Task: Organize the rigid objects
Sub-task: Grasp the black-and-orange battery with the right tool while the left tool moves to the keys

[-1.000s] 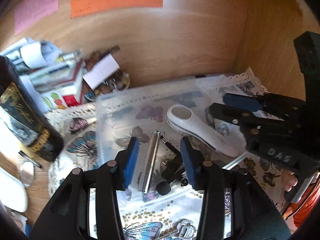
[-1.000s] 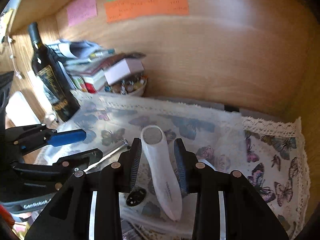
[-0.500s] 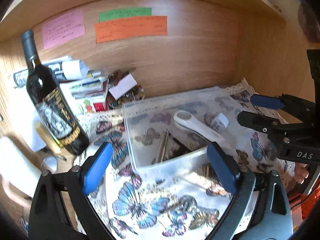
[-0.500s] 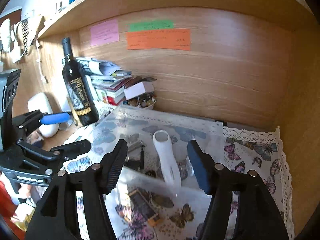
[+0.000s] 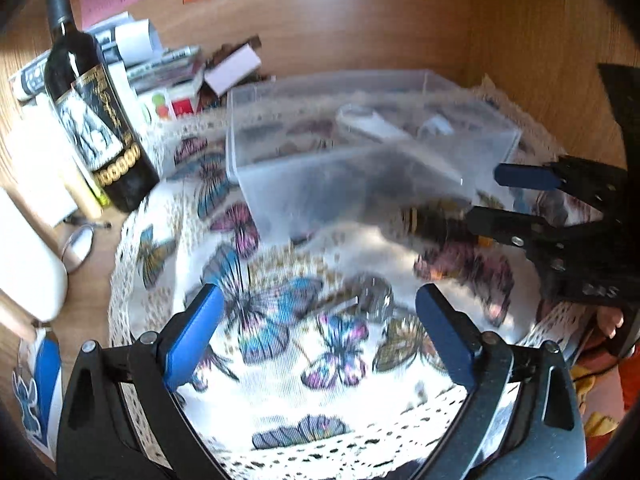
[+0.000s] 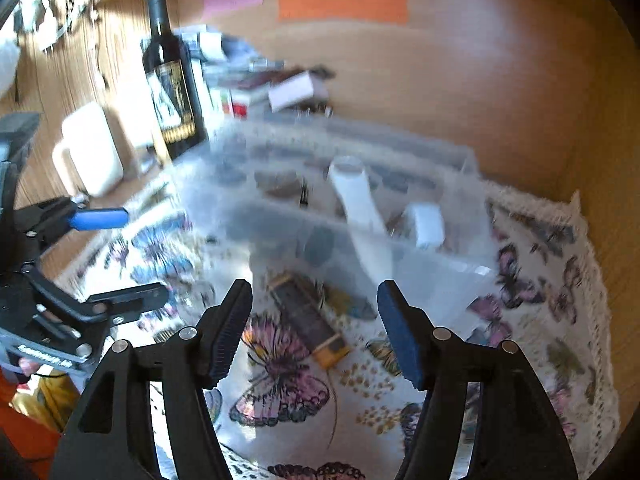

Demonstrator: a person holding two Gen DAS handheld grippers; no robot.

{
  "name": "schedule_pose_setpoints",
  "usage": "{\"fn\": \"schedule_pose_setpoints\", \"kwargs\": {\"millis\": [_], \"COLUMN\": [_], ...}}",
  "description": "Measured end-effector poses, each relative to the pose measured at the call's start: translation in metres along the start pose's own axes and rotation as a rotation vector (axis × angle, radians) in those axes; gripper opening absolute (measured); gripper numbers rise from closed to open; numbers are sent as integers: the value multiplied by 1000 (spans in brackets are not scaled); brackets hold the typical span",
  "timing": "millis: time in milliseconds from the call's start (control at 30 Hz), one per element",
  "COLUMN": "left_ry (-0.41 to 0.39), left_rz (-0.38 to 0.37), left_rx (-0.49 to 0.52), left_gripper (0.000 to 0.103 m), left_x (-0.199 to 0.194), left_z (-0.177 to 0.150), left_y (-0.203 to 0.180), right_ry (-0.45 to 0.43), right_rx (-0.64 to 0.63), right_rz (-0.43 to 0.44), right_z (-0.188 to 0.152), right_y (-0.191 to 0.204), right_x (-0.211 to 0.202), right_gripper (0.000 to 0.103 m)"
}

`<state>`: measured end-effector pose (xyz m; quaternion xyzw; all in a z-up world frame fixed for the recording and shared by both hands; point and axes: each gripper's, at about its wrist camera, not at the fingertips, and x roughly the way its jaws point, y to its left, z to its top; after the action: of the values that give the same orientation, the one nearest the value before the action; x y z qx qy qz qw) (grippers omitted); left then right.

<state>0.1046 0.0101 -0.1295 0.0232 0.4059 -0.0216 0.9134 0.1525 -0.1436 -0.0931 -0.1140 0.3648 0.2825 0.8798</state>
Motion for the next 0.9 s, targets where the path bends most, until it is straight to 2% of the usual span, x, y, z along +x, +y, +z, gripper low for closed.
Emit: {"fn": "schedule_pose_setpoints", "kwargs": {"millis": [233, 333, 433, 467, 500, 667, 833, 900], "left_ry": [65, 82, 95, 95, 96, 94, 71, 62], "left_rz": [-28, -54, -78, -93, -101, -99, -69, -67], "left_rx": [-8, -10, -3, 5, 10, 47, 34, 32], "left_gripper": [98, 98, 98, 98, 98, 97, 87, 76], "left_x": [13, 15, 16, 16, 16, 22, 26, 26], "left_z": [-21, -27, -29, -29, -29, -24, -17, -15], "left_y": [-9, -14, -21, -24, -27, -42, -50, -52], "right_ry": [132, 140, 125, 121, 121, 99, 69, 57], "right_rx": [72, 59, 17, 11, 8, 26, 75, 86], "right_rz": [88, 70, 50, 53, 55, 59, 71, 67], "right_z": [-5, -5, -8, -10, -10, -21, -28, -28], "right_y": [-12, -11, -3, -1, 1, -2, -12, -15], "right_x": [44, 49, 47, 45, 43, 28, 10, 5], "right_gripper": [58, 47, 33, 23, 21, 21, 21, 21]}}
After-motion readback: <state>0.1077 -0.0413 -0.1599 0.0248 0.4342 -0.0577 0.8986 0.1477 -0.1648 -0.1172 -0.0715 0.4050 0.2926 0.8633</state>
